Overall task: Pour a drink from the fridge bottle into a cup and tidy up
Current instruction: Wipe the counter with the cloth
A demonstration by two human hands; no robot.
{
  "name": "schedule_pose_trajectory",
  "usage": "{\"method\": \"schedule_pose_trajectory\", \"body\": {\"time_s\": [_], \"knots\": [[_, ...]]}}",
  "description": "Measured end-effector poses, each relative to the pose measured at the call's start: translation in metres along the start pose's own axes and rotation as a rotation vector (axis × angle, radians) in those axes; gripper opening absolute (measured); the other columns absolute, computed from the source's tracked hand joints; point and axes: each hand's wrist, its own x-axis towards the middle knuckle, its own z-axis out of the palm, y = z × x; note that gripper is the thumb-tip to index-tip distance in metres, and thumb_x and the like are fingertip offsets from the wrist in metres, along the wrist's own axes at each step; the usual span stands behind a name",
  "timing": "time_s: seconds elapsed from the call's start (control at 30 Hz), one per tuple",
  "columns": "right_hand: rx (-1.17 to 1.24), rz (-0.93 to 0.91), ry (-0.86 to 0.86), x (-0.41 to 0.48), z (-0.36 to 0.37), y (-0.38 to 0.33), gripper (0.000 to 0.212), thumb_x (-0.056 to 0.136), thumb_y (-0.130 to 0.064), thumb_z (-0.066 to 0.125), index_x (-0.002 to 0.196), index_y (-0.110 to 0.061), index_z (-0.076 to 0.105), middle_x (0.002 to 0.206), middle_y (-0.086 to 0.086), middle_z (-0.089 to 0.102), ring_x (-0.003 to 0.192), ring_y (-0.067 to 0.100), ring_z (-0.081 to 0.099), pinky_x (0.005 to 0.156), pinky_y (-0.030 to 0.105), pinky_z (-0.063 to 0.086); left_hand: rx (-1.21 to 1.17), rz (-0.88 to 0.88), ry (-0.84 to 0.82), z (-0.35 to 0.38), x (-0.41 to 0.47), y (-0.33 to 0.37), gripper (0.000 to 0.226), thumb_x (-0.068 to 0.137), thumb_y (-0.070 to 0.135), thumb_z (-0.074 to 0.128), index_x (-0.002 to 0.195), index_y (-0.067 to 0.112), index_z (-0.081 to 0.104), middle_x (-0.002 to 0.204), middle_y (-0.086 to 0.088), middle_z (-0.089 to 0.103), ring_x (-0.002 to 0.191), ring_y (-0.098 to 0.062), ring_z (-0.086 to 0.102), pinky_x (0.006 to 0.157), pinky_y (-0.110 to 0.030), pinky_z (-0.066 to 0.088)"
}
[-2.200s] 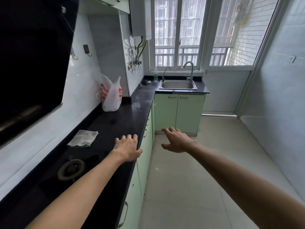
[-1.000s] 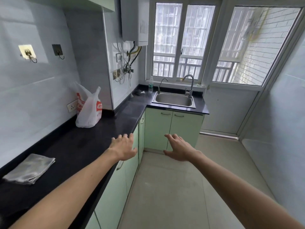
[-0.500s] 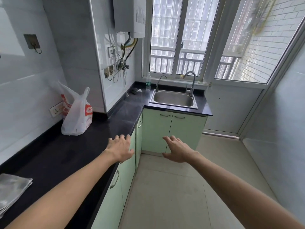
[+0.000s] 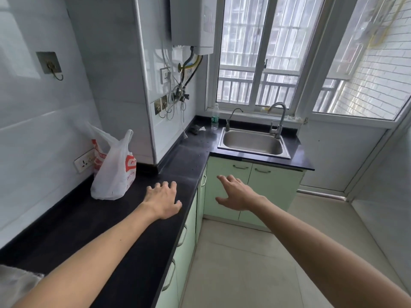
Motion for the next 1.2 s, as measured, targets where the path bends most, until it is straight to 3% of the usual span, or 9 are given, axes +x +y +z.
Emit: {"method": "schedule_pose_trajectory", "body": {"time_s": [0.37,0.5,0.73,0.8,1.07,1.2], "knots": [[-0.034,-0.261,-0.076,0.123,0.014,-0.077,0.079,0.091,-0.049,0.056,0.153,-0.021,0.014,0.147,0.011,0.035,0.132,0.036,0.039,0.101,0.052,0.044,-0.047,-0.244,-0.046,0.032,0.010,-0.093,0.067,0.094,0.051,0.042,0.146,0.010,0.032,0.137,-0.014,0.051,0.123,-0.032,0.052,0.097,-0.046,0.043],[-0.042,-0.399,-0.109,0.174,0.016,-0.119,0.079,0.092,-0.048,0.055,0.154,-0.021,0.013,0.145,0.011,0.035,0.133,0.035,0.038,0.100,0.050,0.044,-0.101,-0.385,-0.068,0.035,0.009,-0.130,0.057,0.095,0.048,0.043,0.139,0.012,0.037,0.136,-0.013,0.051,0.123,-0.033,0.051,0.100,-0.050,0.042],[-0.050,-0.682,-0.213,0.242,0.025,-0.206,0.078,0.092,-0.047,0.054,0.153,-0.022,0.013,0.147,0.013,0.034,0.131,0.037,0.041,0.102,0.052,0.041,-0.169,-0.666,-0.100,0.047,-0.010,-0.191,0.067,0.096,0.049,0.042,0.148,0.010,0.028,0.141,-0.017,0.046,0.127,-0.036,0.047,0.104,-0.052,0.040],[-0.075,-0.751,-0.258,0.252,0.035,-0.229,0.075,0.094,-0.046,0.053,0.153,-0.020,0.013,0.142,0.013,0.038,0.126,0.037,0.046,0.100,0.052,0.043,-0.197,-0.739,-0.107,0.053,-0.020,-0.205,0.068,0.096,0.048,0.041,0.151,0.010,0.025,0.143,-0.017,0.044,0.129,-0.036,0.045,0.106,-0.052,0.038],[-0.139,-0.997,-0.402,0.258,0.089,-0.308,0.076,0.094,-0.048,0.051,0.154,-0.023,0.011,0.146,0.011,0.035,0.132,0.033,0.038,0.105,0.050,0.040,-0.213,-0.993,-0.179,0.090,-0.074,-0.225,0.066,0.096,0.049,0.040,0.147,0.009,0.031,0.138,-0.015,0.050,0.123,-0.033,0.051,0.096,-0.044,0.045],[-0.163,-1.094,-0.444,0.253,0.113,-0.340,0.076,0.094,-0.049,0.053,0.154,-0.024,0.011,0.146,0.010,0.033,0.133,0.033,0.037,0.104,0.050,0.040,-0.266,-1.094,-0.218,0.113,-0.099,-0.216,0.063,0.096,0.048,0.042,0.145,0.010,0.033,0.147,-0.015,0.044,0.127,-0.034,0.048,0.096,-0.046,0.043]]}}
